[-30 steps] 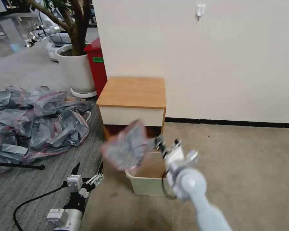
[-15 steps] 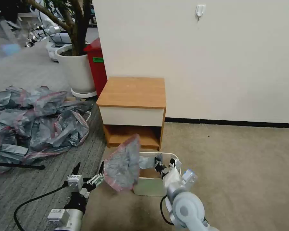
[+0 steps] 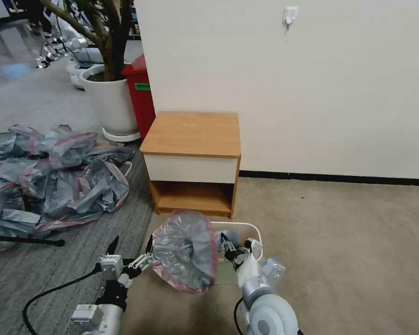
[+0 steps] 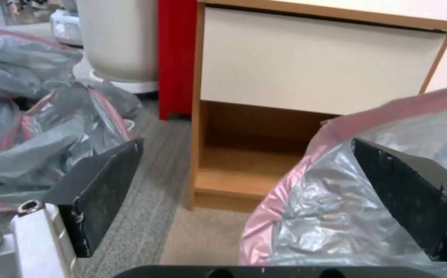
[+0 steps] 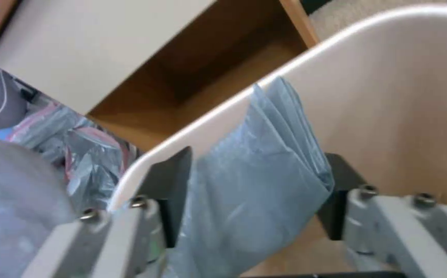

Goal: Pick up the garbage bag from the table and place it over the trash can.

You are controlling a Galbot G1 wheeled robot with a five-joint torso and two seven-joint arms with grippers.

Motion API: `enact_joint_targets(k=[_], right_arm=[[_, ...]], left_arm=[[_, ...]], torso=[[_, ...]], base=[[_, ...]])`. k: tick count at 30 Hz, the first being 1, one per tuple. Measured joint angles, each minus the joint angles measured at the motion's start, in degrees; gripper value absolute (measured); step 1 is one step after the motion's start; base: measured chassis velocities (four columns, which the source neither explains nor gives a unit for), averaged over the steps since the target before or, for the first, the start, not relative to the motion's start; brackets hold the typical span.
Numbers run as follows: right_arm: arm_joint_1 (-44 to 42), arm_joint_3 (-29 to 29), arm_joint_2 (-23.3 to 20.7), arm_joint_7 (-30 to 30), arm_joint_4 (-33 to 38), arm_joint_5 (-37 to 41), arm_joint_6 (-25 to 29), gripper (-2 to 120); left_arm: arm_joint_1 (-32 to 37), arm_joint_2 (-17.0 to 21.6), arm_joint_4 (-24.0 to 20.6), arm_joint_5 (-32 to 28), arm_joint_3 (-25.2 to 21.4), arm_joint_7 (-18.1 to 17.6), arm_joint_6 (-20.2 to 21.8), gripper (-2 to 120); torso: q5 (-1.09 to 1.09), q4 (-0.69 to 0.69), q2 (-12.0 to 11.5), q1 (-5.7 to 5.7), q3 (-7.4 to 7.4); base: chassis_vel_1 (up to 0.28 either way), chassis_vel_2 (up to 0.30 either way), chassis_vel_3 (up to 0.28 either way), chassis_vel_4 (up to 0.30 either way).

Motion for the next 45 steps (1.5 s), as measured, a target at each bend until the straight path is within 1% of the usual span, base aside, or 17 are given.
enact_joint_targets(k=[1, 3, 5, 6, 9, 13, 21, 30, 32, 33, 34, 35, 37, 39, 40, 42, 45], right_arm=[[0.3, 0.0, 0.0, 0.0, 0.4, -0.1, -0.2, 62], [0.5, 0.0, 0.0, 0.0, 0.7, -0.1, -0.3, 65], [0.9, 0.0, -0.1, 0.1, 1.1, -0.2, -0.6, 75], [0.9, 0.0, -0.1, 0.1, 1.1, -0.2, -0.6, 75], [1.1, 0.3, -0.3, 0.1, 1.4, -0.9, -0.7, 90], [1.4, 0.6, -0.7, 0.2, 1.5, -2.2, -0.7, 99], [2.6, 3.3, -1.4, 0.4, 2.4, -3.0, -0.9, 100], [3.4, 8.3, -1.9, 1.0, 3.7, -2.9, -0.9, 100], [3.5, 9.4, -2.0, 1.2, 4.1, -2.8, -0.9, 100], [3.5, 10.0, -2.2, 1.3, 4.5, -2.8, -0.8, 100], [3.5, 10.0, -2.2, 1.3, 4.5, -2.8, -0.8, 100], [3.2, 10.6, -2.3, 1.3, 5.2, -2.7, -0.8, 100], [2.6, 11.1, -2.4, 1.4, 6.0, -2.7, -0.8, 100], [1.9, 11.3, -2.3, 1.4, 6.7, -2.7, -0.7, 100], [1.9, 11.3, -2.3, 1.4, 6.7, -2.7, -0.7, 100], [1.1, 11.6, -2.1, 1.4, 7.1, -2.8, -0.7, 100], [0.5, 11.8, -2.0, 1.4, 7.6, -2.9, -0.7, 100]], left_arm=[[0.0, 0.0, 0.1, 0.1, 0.1, 0.0, 0.0, 100], [-0.1, 0.0, 0.1, 0.1, 0.1, 0.0, 0.0, 100], [-0.2, -0.1, 0.4, 0.2, 0.3, 0.0, 0.0, 100], [-0.2, -0.1, 0.4, 0.2, 0.3, 0.0, 0.0, 100], [-0.2, -0.2, 0.7, 0.4, 0.5, 0.1, 0.0, 100], [-0.4, -0.2, 0.8, 0.5, 0.6, 0.1, 0.0, 100], [-0.5, 0.2, 0.8, 0.5, 0.8, 0.1, 0.0, 100], [-1.0, 1.5, -1.4, -0.7, 0.8, 1.2, 0.2, 100], [-1.0, 2.2, -2.3, -2.7, 0.8, 3.1, 0.3, 100], [-0.7, 2.8, -3.3, -5.5, 1.0, 5.7, 0.3, 100], [-0.7, 2.8, -3.3, -5.5, 1.0, 5.7, 0.3, 100], [-0.2, 3.5, -4.9, -10.0, 1.3, 11.0, 0.5, 100], [0.2, 4.1, -6.8, -15.5, 1.4, 16.4, 1.7, 100], [0.5, 4.7, -8.7, -21.2, 1.6, 21.3, 4.2, 100], [0.5, 4.7, -8.7, -21.2, 1.6, 21.3, 4.2, 100], [0.3, 5.3, -9.3, -23.6, 2.3, 23.0, 6.2, 100], [-0.9, 5.9, -8.1, -23.3, 3.5, 23.0, 7.5, 100]], torso=[[0.0, 0.0, 0.0, 0.0, 0.0], [0.0, 0.0, 0.0, 0.0, 0.0], [0.0, 0.0, 0.0, 0.0, 0.0], [0.0, 0.0, 0.0, 0.0, 0.0], [0.0, 0.0, 0.0, 0.0, 0.0], [0.0, 0.0, 0.0, 0.0, 0.0], [0.0, 0.0, 0.0, 0.0, 0.0], [0.0, 0.0, 0.0, 0.0, 0.0], [-0.01, 0.0, 0.0, 0.0, 0.0], [-0.01, 0.0, 0.0, 0.0, 0.0], [-0.01, 0.0, 0.0, 0.0, 0.0], [0.0, 0.0, 0.0, 0.0, 0.0], [0.0, 0.0, 0.0, 0.0, 0.0], [0.0, 0.0, 0.0, 0.0, 0.0], [0.0, 0.0, 0.0, 0.0, 0.0], [0.01, 0.0, 0.0, 0.0, 0.0], [0.01, 0.0, 0.0, 0.0, 0.0]], base=[[0.0, 0.0, 0.0, 0.0], [0.0, 0.0, 0.0, 0.0], [0.0, 0.0, 0.0, 0.0], [0.0, 0.0, 0.0, 0.0], [0.0, 0.0, 0.0, 0.0], [0.0, 0.0, 0.0, 0.0], [0.0, 0.0, 0.0, 0.0], [0.0, 0.0, 0.0, 0.0], [0.0, 0.0, 0.0, 0.0], [0.0, 0.0, 0.0, 0.0], [0.0, 0.0, 0.0, 0.0], [0.0, 0.0, 0.0, 0.0], [0.0, 0.0, 0.0, 0.0], [0.0, 0.0, 0.0, 0.0], [0.0, 0.0, 0.0, 0.0], [0.0, 0.0, 0.0, 0.0], [0.0, 0.0, 0.0, 0.0]])
